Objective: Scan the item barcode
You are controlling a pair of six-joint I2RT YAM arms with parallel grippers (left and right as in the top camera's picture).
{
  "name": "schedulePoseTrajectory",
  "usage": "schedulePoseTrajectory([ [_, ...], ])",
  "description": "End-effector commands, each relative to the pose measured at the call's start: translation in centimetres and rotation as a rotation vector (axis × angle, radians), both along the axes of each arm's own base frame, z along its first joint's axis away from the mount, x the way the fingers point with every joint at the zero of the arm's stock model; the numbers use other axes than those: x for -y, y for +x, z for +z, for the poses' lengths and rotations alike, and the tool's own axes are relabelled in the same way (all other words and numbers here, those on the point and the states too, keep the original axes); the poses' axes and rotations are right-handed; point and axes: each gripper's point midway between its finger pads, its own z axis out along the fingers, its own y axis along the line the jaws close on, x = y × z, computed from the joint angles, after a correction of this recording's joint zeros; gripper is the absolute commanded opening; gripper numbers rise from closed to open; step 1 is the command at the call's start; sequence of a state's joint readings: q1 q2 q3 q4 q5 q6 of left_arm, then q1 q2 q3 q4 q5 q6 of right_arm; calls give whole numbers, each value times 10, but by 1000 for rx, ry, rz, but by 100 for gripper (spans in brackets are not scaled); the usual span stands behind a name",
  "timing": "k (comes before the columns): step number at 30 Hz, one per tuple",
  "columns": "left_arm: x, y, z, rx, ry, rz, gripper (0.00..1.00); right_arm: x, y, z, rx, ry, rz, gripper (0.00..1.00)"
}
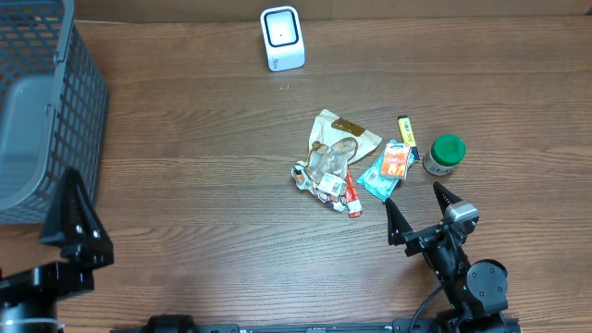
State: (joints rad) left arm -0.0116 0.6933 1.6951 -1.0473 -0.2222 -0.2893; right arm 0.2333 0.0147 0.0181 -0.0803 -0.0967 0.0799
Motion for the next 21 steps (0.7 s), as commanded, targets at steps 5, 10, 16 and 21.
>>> schedulePoseTrajectory([
  [5, -2, -1, -47, -120, 1, 14, 100, 3, 1, -3, -4, 9, -16, 100],
  [10, -4, -3, -102, -225, 4, 23, 100, 3, 1, -3, -4, 9, -16, 100],
  [16, -3, 3, -107, -26, -71, 24, 100, 3, 1, -3, -4, 9, -16, 100],
  [21, -2, -6, -72, 378, -197, -13, 100, 3, 1, -3, -4, 9, -17, 100],
])
